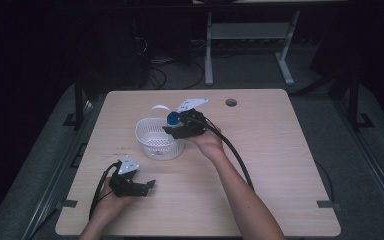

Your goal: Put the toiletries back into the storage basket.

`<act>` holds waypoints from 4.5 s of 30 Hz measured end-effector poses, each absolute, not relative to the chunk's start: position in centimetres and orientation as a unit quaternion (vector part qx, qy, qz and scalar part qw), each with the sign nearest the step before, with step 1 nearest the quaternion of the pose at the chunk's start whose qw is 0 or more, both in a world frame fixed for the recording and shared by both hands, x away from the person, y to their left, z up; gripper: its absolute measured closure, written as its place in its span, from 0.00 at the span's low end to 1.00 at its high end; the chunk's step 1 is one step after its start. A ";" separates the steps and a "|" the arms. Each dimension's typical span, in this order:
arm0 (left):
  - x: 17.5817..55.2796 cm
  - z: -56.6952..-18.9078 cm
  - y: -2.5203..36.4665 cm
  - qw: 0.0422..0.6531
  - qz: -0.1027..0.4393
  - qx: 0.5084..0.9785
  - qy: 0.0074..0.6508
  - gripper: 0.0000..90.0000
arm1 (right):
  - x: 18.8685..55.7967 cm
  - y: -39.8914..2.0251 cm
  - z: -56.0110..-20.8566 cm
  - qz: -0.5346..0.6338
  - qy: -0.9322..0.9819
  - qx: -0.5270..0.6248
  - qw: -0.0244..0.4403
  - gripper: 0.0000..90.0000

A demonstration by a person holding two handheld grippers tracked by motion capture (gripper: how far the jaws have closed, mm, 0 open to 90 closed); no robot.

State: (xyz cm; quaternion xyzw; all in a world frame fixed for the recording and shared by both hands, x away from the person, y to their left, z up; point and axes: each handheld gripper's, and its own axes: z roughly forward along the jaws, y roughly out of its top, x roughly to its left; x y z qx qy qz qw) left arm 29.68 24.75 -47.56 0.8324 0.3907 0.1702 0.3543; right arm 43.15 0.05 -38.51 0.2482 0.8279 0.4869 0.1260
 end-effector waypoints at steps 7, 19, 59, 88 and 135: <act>29.7 -47.6 24.7 0.354 0.170 0.833 0.391 0.15 | 43.0 0.1 -38.6 0.487 0.828 0.247 0.127 0.39; 29.7 -47.6 24.7 0.354 0.170 0.833 0.391 0.15 | 42.7 0.4 -38.7 0.490 0.827 0.244 0.128 0.38; 29.6 -47.5 24.7 0.353 0.173 0.832 0.393 0.15 | 40.5 -3.9 -37.1 0.492 0.826 0.260 0.092 0.01; 29.5 -47.6 24.7 0.354 0.173 0.830 0.395 0.15 | 36.2 -14.2 -38.5 0.470 0.809 0.328 0.133 0.01; 29.5 -47.6 24.7 0.355 0.173 0.829 0.395 0.15 | 30.1 -26.2 -46.9 0.355 0.805 0.446 0.163 0.01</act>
